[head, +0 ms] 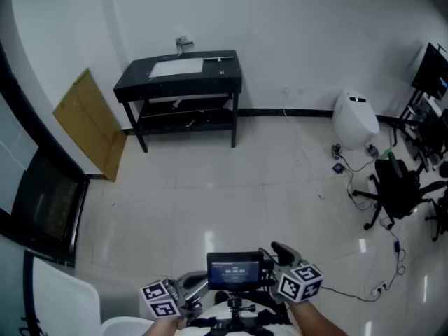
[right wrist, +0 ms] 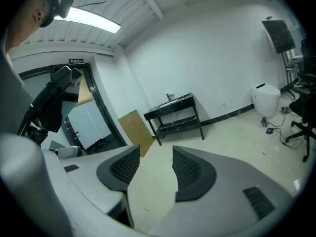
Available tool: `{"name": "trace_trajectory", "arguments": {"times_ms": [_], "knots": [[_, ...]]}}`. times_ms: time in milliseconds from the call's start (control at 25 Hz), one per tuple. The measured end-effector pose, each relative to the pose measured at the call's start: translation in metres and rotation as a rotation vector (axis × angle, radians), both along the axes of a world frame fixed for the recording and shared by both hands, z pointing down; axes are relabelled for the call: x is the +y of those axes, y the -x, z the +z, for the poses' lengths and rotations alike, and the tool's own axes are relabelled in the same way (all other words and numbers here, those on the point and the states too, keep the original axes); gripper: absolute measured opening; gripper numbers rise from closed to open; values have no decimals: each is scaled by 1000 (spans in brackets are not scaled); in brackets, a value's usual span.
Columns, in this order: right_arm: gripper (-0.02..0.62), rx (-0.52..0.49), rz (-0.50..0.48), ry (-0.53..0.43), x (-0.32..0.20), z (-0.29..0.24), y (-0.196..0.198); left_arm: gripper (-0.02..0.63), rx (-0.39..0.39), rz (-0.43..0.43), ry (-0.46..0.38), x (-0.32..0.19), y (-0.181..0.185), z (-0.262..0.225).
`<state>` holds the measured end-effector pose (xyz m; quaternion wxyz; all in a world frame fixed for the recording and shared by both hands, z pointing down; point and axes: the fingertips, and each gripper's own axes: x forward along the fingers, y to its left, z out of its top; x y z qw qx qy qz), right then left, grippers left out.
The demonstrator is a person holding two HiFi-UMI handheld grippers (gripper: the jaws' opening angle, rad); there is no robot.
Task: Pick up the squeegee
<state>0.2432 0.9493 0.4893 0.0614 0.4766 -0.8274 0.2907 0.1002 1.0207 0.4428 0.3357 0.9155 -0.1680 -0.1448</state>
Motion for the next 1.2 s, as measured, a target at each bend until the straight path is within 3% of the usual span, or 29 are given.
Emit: {"name": "trace_trajectory", "arguments": {"times_ms": [360,880,1200], "knots": [[202,-14,-6,22,-81,0,-26,0,-55,-118,44,-81,-11,0],[199,-75,-84,54,-133,12,-36,0,-142,-139,62,-136,-40,4],[199,-42,-91,91,-162,18,-8,0,-86,-179,103,-172,-7,9]]}}
